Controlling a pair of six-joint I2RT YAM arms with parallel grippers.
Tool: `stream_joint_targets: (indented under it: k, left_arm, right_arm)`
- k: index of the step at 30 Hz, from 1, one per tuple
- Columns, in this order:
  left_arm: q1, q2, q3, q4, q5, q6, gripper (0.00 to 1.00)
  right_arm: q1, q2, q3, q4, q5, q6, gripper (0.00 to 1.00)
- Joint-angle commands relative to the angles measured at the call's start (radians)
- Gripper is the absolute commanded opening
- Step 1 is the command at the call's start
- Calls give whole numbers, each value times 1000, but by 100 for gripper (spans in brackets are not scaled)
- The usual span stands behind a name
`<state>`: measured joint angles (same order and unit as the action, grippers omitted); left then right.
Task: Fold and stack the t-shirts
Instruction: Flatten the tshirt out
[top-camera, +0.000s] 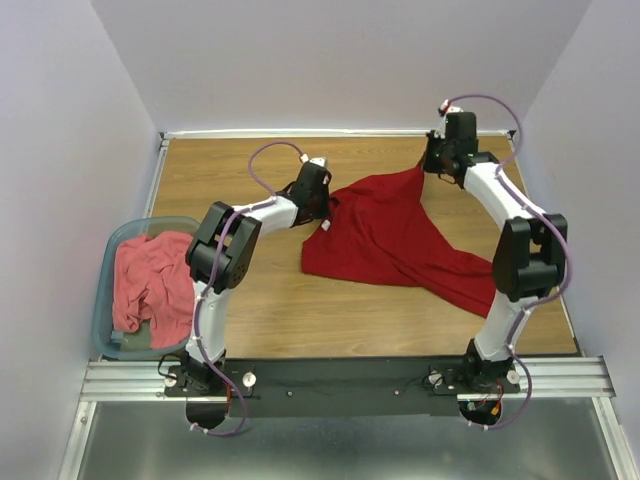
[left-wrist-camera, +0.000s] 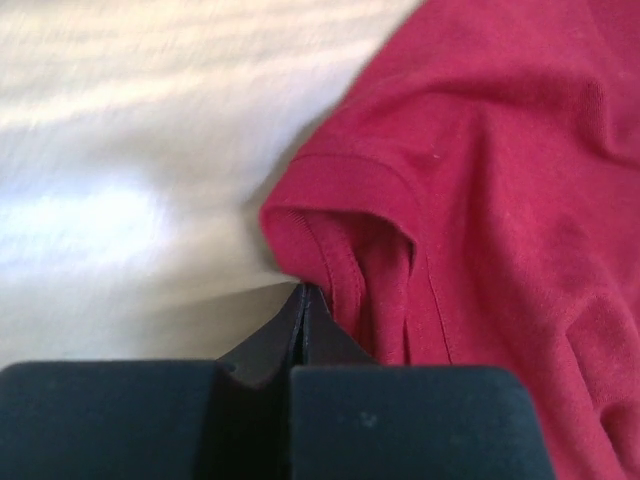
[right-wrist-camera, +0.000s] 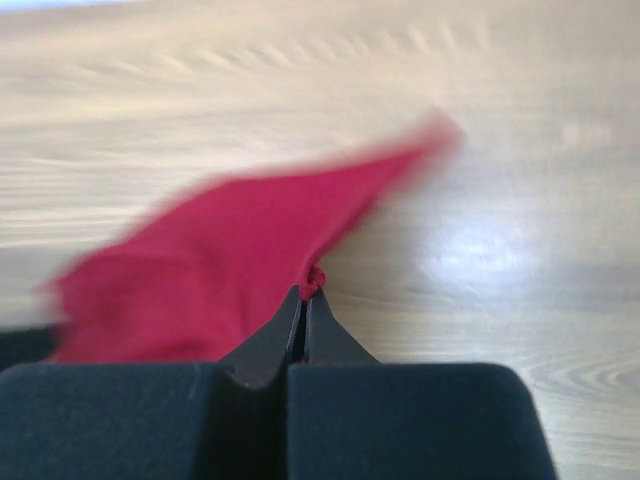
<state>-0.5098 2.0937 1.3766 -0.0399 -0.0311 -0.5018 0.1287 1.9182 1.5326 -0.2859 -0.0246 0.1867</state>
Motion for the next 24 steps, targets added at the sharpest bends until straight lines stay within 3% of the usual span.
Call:
stream_joint_targets:
  k: [1, 5, 7, 8, 9, 11, 13, 14, 16, 20, 24]
  left_arm:
    - [24, 104, 82, -107, 26, 8, 0]
    - [60, 161, 243, -138, 51, 14, 0]
    - [89, 175, 316, -143, 59, 5, 5]
    - [99, 172, 332, -144, 62, 0, 12]
    - [115, 148, 340, -143, 71, -4, 30]
    - [129, 70, 320, -127, 56, -15, 47]
    - [143, -9, 245, -91, 40, -21, 53]
    - [148, -52, 214, -77, 40, -23, 55]
    - [157, -195, 142, -42, -16, -24, 58]
    - [178, -450, -72, -12, -122, -7, 59]
    - [179, -731, -229, -3, -193, 41, 59]
  right_arm:
    - [-9, -163, 40, 19, -202, -41, 0]
    - [-8, -263, 32, 19, -357, -44, 0]
    - [-6, -317, 15, 21, -547, -14, 1]
    - [5, -330, 6, 21, -617, -3, 0]
    - [17, -359, -26, 21, -741, 11, 0]
    - [92, -387, -72, 17, -840, 17, 0]
    - [208, -427, -162, 13, -877, 17, 1]
    - [209, -438, -199, 11, -888, 17, 0]
    - [349, -447, -289, -5, -905, 10, 1]
    - [659, -412, -405, -82, -780, -6, 2]
    - [862, -340, -439, -147, -669, -10, 11]
